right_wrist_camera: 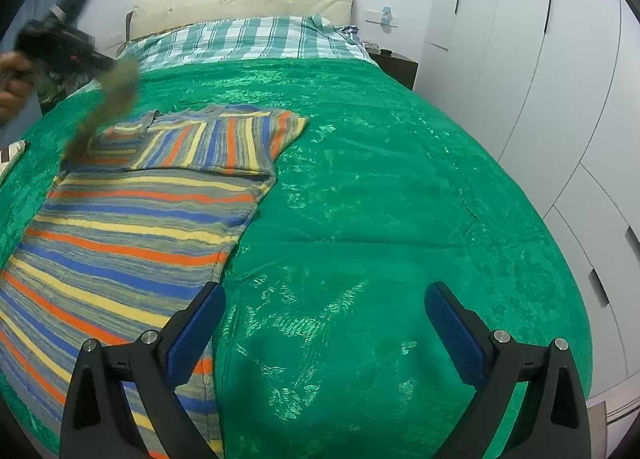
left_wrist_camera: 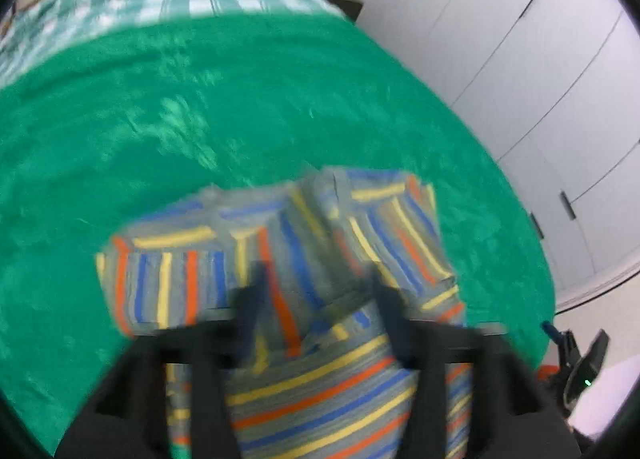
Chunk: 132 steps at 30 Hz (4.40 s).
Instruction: Fold small clothes
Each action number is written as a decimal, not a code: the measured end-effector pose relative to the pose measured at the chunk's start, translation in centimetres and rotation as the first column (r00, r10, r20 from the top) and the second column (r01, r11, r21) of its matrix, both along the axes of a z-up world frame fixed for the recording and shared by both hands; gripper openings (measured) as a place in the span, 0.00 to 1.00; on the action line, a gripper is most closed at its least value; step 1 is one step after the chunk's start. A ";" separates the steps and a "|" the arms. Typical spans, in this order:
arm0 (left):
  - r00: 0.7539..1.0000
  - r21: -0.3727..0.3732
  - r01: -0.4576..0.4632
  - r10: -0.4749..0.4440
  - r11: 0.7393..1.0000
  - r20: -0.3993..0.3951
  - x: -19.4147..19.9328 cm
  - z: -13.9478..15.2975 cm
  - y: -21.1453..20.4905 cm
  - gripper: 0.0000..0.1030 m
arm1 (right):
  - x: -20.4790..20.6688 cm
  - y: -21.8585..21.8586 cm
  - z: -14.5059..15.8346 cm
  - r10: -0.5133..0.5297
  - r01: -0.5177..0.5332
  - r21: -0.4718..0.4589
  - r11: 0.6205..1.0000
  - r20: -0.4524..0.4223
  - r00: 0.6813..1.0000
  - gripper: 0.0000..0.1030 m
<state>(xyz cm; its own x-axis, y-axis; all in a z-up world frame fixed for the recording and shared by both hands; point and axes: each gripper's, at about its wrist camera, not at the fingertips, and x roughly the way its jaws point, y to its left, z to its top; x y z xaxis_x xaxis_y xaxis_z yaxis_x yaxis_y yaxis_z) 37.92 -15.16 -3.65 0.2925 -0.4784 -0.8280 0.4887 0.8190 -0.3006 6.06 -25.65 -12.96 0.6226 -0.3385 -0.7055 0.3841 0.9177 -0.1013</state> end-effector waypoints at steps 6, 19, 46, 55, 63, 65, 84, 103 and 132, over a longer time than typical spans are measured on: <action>0.977 -0.060 -0.213 0.213 0.975 -0.013 0.2 -1.4 7.0 0.62 | -0.8 -0.9 0.4 -0.022 0.021 0.036 0.999 0.032 0.999 0.96; 0.924 0.300 -0.379 0.376 0.875 0.069 -4.5 -10.9 15.3 0.79 | -0.8 -2.2 0.4 -0.058 0.052 0.103 0.993 0.049 0.997 0.96; 0.803 0.201 -0.596 0.582 0.778 0.127 -25.5 -11.4 27.5 0.91 | 7.8 8.0 -0.4 0.175 -0.127 0.454 0.882 -0.065 0.982 0.76; 0.786 0.224 -0.618 0.598 0.754 0.157 -26.4 -12.9 26.9 0.99 | -2.3 2.9 -0.5 0.018 -0.019 0.154 0.988 0.010 1.000 0.78; 0.788 0.232 -0.615 0.583 0.753 0.197 -26.9 -13.7 26.5 1.00 | -3.1 1.9 0.6 0.002 -0.011 0.158 0.987 0.056 0.998 0.80; 0.789 0.233 -0.614 0.579 0.755 0.205 -26.9 -13.8 26.4 1.00 | -3.0 1.8 0.5 -0.004 -0.006 0.165 0.986 0.061 0.998 0.80; 0.791 0.243 -0.611 0.570 0.753 0.223 -27.0 -13.8 26.1 1.00 | -2.7 1.6 -0.7 -0.013 0.003 0.204 0.979 0.046 0.999 0.80; 0.790 0.244 -0.612 0.569 0.752 0.226 -27.0 -13.9 26.0 1.00 | -2.5 1.3 -1.4 -0.023 0.015 0.235 0.972 0.032 0.999 0.80; 0.814 0.258 -0.581 0.554 0.772 0.176 -26.5 -13.5 26.4 1.00 | -2.7 -0.8 -1.7 -0.088 0.067 0.326 0.943 0.049 0.995 0.80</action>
<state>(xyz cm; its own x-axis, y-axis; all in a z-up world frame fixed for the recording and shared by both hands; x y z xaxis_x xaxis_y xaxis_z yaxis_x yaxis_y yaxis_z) 11.44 11.27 -17.16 0.5100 0.0508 -0.8587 -0.0801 0.9967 0.0114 3.32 -26.47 -14.69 0.6497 -0.1477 -0.7457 0.4515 0.8642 0.2222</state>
